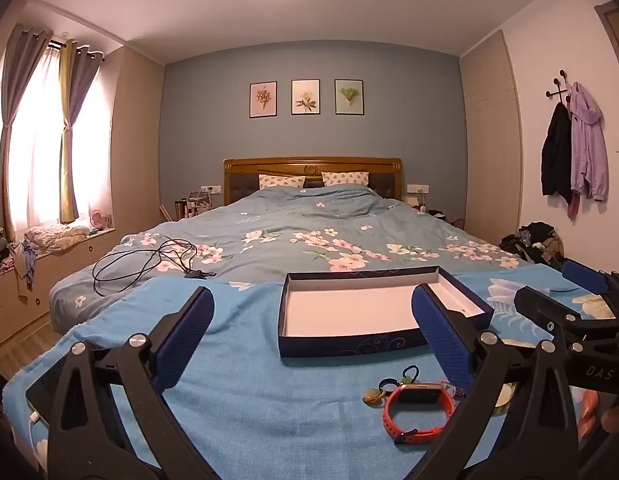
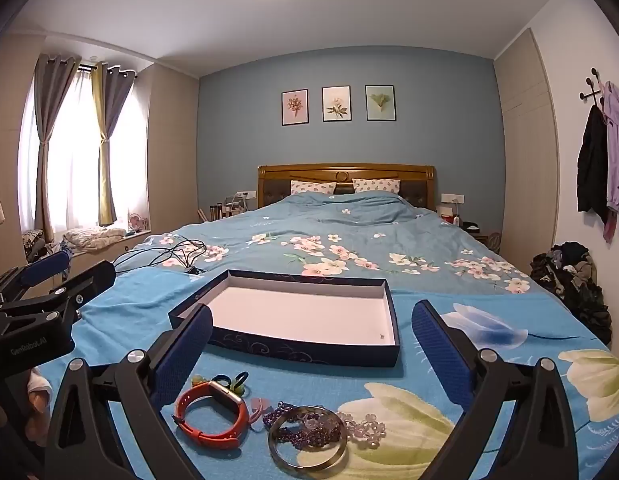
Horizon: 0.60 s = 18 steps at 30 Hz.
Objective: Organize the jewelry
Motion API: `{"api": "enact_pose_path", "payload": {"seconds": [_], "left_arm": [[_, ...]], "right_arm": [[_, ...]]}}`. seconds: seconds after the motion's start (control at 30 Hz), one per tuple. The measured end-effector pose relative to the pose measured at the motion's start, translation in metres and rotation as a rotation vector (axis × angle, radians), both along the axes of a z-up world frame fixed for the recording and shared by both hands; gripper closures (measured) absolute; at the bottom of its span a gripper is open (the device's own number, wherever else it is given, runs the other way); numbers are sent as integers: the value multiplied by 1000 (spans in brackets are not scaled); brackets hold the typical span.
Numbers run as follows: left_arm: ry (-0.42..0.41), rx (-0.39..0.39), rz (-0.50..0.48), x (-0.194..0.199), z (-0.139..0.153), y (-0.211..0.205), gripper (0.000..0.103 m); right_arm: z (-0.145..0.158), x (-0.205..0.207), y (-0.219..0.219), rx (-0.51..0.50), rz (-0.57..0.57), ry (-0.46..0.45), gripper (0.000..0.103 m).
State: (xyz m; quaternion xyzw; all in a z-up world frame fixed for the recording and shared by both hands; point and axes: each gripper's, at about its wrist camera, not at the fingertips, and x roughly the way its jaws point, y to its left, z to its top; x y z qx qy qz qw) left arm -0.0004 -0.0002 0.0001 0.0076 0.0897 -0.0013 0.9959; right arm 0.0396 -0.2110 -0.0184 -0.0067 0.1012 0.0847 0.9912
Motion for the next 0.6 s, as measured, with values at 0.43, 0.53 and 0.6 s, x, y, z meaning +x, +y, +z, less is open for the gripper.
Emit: {"api": "enact_pose_path", "payload": {"seconds": [0.43,0.53,0.6], "left_arm": [[-6,12,0,-3,6,-1,6],[-6,9,-2,-3,6,0,6],[-8,10,-2,-3,6,1,6]], "right_arm": [[2,0,-1,9,0,4,7],[1,1,-2,10,4,8,7],[1,1,-2,9,3,8,7]]}}
